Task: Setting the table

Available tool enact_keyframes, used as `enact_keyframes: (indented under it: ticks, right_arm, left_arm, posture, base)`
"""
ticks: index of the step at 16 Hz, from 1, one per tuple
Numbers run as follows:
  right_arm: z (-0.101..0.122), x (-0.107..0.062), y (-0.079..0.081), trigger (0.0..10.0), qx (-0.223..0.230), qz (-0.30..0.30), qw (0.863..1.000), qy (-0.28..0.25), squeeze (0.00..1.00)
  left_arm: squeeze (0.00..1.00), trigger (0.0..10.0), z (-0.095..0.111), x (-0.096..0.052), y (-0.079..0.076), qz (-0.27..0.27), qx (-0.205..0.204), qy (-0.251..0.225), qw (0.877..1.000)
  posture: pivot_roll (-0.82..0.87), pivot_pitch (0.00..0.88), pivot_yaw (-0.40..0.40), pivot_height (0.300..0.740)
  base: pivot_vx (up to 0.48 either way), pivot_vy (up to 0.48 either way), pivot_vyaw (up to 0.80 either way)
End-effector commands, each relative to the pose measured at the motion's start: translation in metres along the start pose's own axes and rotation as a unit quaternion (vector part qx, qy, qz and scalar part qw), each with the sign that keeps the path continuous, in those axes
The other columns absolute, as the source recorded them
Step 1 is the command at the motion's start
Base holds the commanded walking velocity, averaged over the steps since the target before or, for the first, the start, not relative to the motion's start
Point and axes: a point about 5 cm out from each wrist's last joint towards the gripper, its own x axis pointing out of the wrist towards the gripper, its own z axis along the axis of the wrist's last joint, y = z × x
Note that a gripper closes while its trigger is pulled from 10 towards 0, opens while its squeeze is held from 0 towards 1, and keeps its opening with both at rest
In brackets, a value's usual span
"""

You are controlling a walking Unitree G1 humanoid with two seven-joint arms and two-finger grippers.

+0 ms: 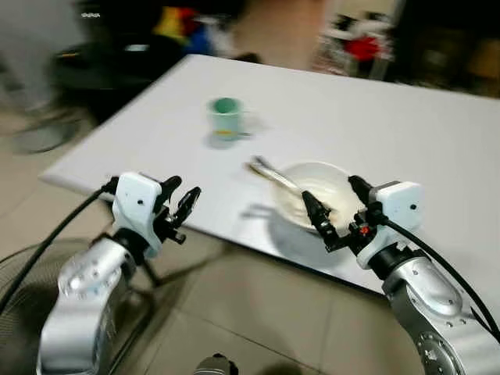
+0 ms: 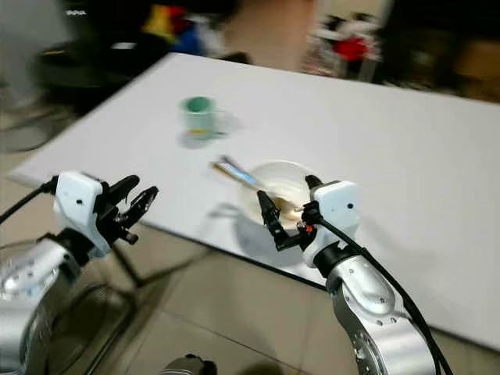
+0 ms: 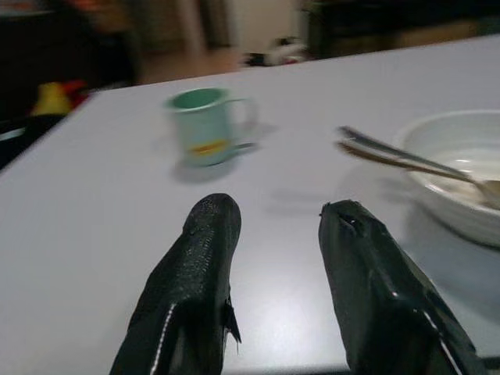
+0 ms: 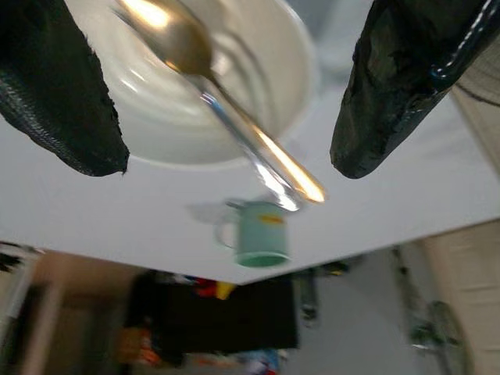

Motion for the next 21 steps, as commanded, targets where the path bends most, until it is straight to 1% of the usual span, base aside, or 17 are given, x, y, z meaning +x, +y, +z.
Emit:
enact_keyframes:
  ticks: [1,3,5,6,9,11,14,18,21]
  right_arm:
    - [-0.003,-0.003,-0.002,10.0,-0.002,-0.009,1.000,0.003,0.00]
    - [-0.005,-0.004,-0.002,10.0,-0.008,-0.002,1.000,0.013,0.00]
    - [-0.005,-0.005,-0.001,10.0,-0.008,-0.003,1.000,0.014,0.00]
    - [-0.005,-0.006,-0.001,10.0,-0.006,-0.004,1.000,0.015,0.00]
    - [-0.004,-0.008,-0.004,10.0,-0.008,-0.004,1.000,0.016,0.00]
    - [-0.004,-0.007,-0.004,10.0,-0.007,0.001,1.000,0.020,0.00]
    - [-0.006,-0.005,-0.005,10.0,0.001,0.001,1.000,0.021,0.00]
    - [-0.008,-0.002,-0.001,10.0,0.021,0.014,0.999,0.019,0.00]
    - [-0.009,-0.002,-0.001,10.0,0.027,0.017,0.999,0.019,0.00]
  left_arm:
    - [0.00,10.0,-0.004,-0.007,-0.005,0.011,0.010,0.021,1.000]
    - [0.00,10.0,-0.007,-0.010,-0.011,0.011,0.014,0.027,0.999]
    - [0.00,10.0,-0.005,-0.007,-0.007,0.035,0.018,0.024,0.999]
    - [0.00,10.0,-0.003,-0.002,-0.008,0.037,0.009,0.022,0.999]
    - [0.00,10.0,-0.002,0.002,-0.016,0.020,0.009,0.021,1.000]
    - [0.00,10.0,-0.004,0.003,-0.017,0.025,0.010,0.024,0.999]
    - [0.00,10.0,-0.003,0.001,-0.016,0.034,0.005,0.022,0.999]
    - [0.00,10.0,-0.003,-0.003,-0.010,0.052,0.006,0.025,0.998]
    - [0.00,10.0,-0.001,-0.007,-0.010,0.058,0.001,0.021,0.998]
  posture:
    - [0.10,0.000,0.072,0.740]
    - [0.10,0.000,0.068,0.740]
    - [0.09,0.000,0.067,0.740]
    - [0.07,0.000,0.072,0.740]
    - [0.06,0.000,0.073,0.740]
    - [0.06,0.000,0.066,0.740]
    - [0.07,0.000,0.055,0.740]
    - [0.09,0.000,0.061,0.740]
    - [0.10,0.000,0.053,0.740]
  base:
    - [0.000,0.000,0.80]
    - [0.000,0.000,0.80]
    - [0.000,0.000,0.80]
    - [0.000,0.000,0.80]
    - [0.000,0.000,0.80]
    - [0.000,0.000,0.80]
    - [0.000,0.000,0.80]
    - [0.000,0.000,0.80]
    - [0.000,0.000,0.80]
